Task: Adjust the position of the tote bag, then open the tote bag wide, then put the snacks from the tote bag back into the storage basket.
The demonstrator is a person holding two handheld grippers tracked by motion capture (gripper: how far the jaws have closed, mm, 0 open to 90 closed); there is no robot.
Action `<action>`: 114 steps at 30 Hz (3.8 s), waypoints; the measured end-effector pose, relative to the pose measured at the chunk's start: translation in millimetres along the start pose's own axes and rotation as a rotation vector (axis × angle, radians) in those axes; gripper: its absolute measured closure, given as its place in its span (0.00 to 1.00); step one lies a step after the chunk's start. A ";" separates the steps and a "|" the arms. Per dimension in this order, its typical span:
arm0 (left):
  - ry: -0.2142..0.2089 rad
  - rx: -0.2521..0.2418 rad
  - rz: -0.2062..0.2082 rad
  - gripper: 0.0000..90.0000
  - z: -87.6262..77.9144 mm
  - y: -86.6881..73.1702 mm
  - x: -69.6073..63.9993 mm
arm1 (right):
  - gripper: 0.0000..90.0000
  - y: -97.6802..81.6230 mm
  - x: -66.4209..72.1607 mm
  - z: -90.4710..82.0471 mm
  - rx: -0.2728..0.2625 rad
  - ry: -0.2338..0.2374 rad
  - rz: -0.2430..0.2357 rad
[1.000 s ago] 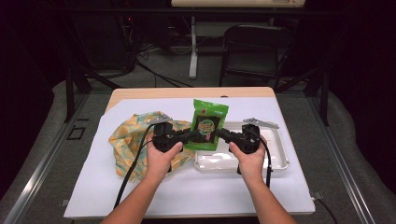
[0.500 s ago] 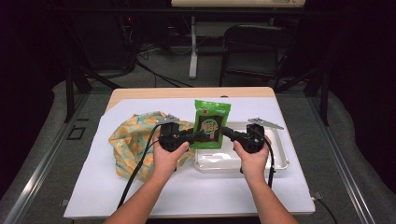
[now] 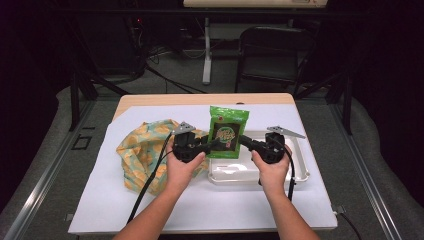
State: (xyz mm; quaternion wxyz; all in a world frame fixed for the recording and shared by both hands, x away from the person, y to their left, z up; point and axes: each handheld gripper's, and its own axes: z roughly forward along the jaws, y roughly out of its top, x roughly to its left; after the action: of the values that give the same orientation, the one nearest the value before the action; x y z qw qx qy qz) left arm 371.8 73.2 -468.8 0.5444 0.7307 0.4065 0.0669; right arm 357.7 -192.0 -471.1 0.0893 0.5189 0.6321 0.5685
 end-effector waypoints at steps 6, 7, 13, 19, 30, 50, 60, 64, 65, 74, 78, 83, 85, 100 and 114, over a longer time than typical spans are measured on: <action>0.024 -0.003 0.000 0.74 -1.0 0.5 0.1 | 0.99 0.7 -1.8 -1.0 0.004 -0.007 0.006; 0.033 -0.004 -0.001 0.74 -0.4 0.4 -0.2 | 0.99 0.7 -1.8 -0.6 0.002 -0.007 0.006; 0.035 0.006 0.012 0.76 2.2 -0.5 -0.1 | 0.99 0.6 -1.2 -0.8 0.003 -0.025 -0.010; 0.030 0.010 0.010 0.75 2.7 -1.1 -0.6 | 0.99 1.0 -1.1 -0.9 0.009 -0.034 -0.026; 0.025 0.017 0.032 0.76 0.5 -1.2 -1.1 | 0.99 2.1 -1.6 -1.4 0.014 -0.033 -0.031; 0.052 0.053 0.016 0.77 12.8 -0.6 -0.8 | 0.99 1.5 -2.3 -0.4 0.020 -0.081 -0.064; 0.050 0.058 -0.015 0.75 17.1 4.7 -3.6 | 0.99 4.6 -4.4 -3.1 0.015 -0.088 -0.060; 0.048 0.057 -0.016 0.76 17.7 8.3 -3.2 | 0.98 8.5 -3.2 -3.0 0.009 -0.099 -0.077; 0.049 0.057 -0.020 0.76 18.5 9.3 -3.3 | 0.98 9.4 -3.3 -3.1 0.008 -0.098 -0.082; 0.050 0.067 -0.031 0.75 29.3 14.4 -1.6 | 0.97 13.4 -10.1 -0.5 -0.005 -0.111 -0.070; 0.054 0.072 -0.033 0.75 36.2 15.8 -1.5 | 0.95 14.5 -15.9 1.2 0.000 -0.124 -0.069; 0.058 0.086 -0.055 0.75 44.7 16.0 2.2 | 0.94 14.7 -21.5 5.0 0.003 -0.134 -0.058; 0.061 0.094 -0.058 0.75 47.1 15.9 4.1 | 0.94 14.5 -22.9 7.2 0.005 -0.137 -0.053; 0.086 0.124 -0.096 0.74 60.5 12.6 12.0 | 0.89 11.4 -34.6 20.3 0.025 -0.135 -0.040; 0.133 0.184 -0.138 0.71 81.1 0.9 23.2 | 0.83 5.2 -45.5 38.5 0.105 -0.151 -0.022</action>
State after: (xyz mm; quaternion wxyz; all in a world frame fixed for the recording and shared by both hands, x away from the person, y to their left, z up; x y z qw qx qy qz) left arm 431.5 28.5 -508.3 0.4502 0.7418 0.4955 0.0397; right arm 408.0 -203.3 -501.6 0.1157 0.5573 0.6582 0.4927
